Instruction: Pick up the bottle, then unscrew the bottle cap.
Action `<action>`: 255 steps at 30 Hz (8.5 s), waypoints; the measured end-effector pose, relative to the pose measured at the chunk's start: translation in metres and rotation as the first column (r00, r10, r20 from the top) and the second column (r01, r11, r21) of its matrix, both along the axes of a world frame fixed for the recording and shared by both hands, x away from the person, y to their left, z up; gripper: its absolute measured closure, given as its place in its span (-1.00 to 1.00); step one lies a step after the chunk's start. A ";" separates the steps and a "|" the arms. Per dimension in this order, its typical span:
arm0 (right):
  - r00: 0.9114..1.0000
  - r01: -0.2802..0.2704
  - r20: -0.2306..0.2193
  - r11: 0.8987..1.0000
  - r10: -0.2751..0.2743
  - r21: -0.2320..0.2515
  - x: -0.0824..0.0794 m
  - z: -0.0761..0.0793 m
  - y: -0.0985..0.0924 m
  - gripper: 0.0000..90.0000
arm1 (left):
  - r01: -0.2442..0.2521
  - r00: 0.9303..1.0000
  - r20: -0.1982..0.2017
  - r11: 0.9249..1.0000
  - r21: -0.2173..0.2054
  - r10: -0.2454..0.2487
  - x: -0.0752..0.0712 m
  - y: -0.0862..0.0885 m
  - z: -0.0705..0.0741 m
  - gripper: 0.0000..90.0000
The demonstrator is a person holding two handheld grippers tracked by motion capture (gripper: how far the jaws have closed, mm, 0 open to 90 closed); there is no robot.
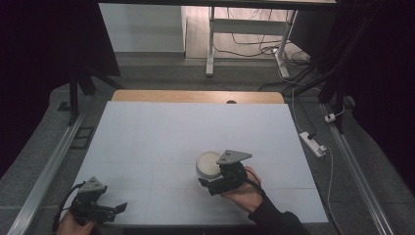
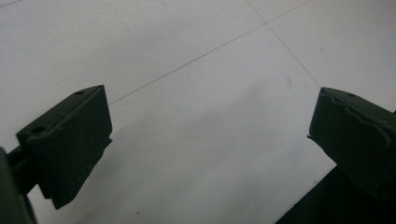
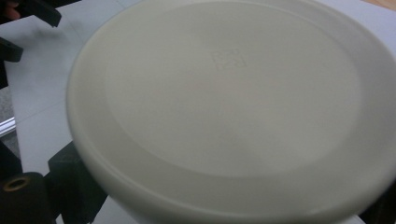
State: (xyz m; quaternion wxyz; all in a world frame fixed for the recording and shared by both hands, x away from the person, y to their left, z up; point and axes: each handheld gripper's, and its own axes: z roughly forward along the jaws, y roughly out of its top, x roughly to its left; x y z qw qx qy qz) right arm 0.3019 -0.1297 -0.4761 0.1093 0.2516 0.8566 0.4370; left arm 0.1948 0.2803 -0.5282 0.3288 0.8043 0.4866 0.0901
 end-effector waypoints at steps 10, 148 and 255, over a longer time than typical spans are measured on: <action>0.998 -0.057 0.008 0.998 0.057 -0.011 -0.009 -0.003 0.015 -0.86 | 0.001 1.000 -0.005 1.000 -0.001 -0.001 0.000 0.000 0.000 -0.99; 0.979 -0.198 0.049 0.980 0.198 -0.004 -0.016 -0.003 0.027 -0.86 | 0.678 0.715 0.247 0.735 -0.018 -0.654 0.097 -0.179 0.099 -0.99; 0.991 -0.119 0.056 0.992 0.121 -0.033 -0.015 -0.006 0.028 -0.86 | 0.528 0.817 0.276 0.849 -0.005 -0.506 0.089 -0.186 0.103 -0.82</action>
